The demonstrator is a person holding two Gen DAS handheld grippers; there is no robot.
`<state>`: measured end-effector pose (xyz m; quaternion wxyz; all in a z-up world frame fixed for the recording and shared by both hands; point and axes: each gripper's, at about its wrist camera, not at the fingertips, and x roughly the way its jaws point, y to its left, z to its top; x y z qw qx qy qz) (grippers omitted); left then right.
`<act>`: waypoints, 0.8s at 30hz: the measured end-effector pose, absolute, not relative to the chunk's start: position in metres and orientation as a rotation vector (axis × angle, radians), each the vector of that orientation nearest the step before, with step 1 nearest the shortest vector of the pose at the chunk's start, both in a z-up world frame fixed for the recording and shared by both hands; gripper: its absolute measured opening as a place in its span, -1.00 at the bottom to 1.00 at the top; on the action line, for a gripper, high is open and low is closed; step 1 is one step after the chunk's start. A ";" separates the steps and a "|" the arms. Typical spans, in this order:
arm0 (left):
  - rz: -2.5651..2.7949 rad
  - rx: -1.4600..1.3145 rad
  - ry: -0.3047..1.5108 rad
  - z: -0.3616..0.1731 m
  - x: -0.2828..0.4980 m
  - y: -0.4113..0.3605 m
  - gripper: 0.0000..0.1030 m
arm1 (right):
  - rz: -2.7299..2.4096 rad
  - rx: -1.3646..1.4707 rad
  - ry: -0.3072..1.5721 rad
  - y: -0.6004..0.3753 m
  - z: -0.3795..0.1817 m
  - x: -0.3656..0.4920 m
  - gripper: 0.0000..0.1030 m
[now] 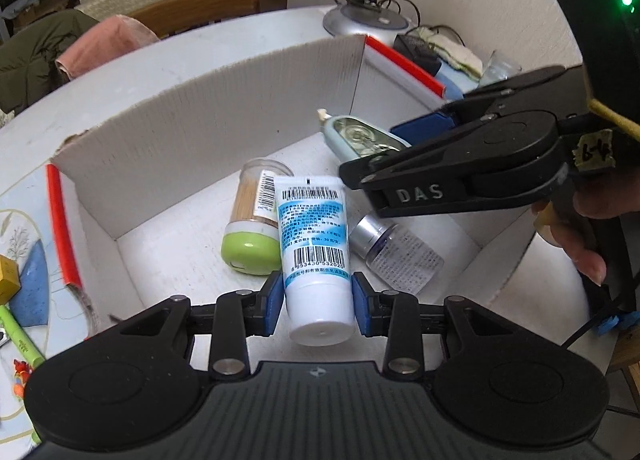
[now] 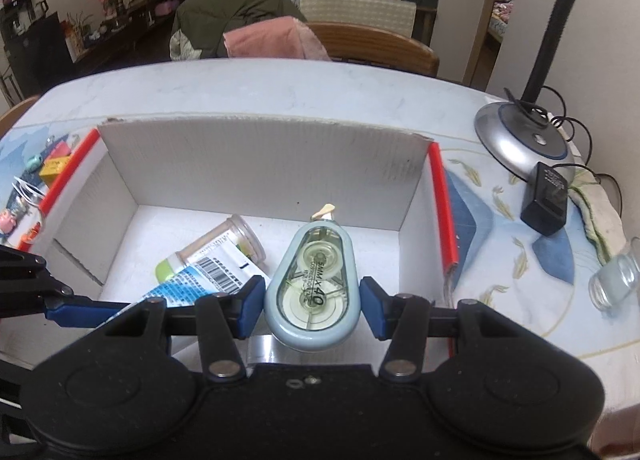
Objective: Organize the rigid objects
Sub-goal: 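Carry the toothpaste tube and correction tape over the box, then lower and release the tube with the left tool while the right tool releases the tape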
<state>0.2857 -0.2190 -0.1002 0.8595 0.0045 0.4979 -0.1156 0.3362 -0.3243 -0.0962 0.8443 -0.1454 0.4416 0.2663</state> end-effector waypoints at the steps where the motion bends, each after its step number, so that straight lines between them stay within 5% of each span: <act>1: -0.243 0.015 1.053 -0.102 0.288 -0.221 -0.31 | 0.569 -0.312 0.937 -0.322 -0.097 0.337 -0.01; 24: -0.266 0.027 1.289 -0.135 0.321 -0.226 -0.32 | 0.586 -0.390 1.099 -0.304 -0.116 0.353 0.01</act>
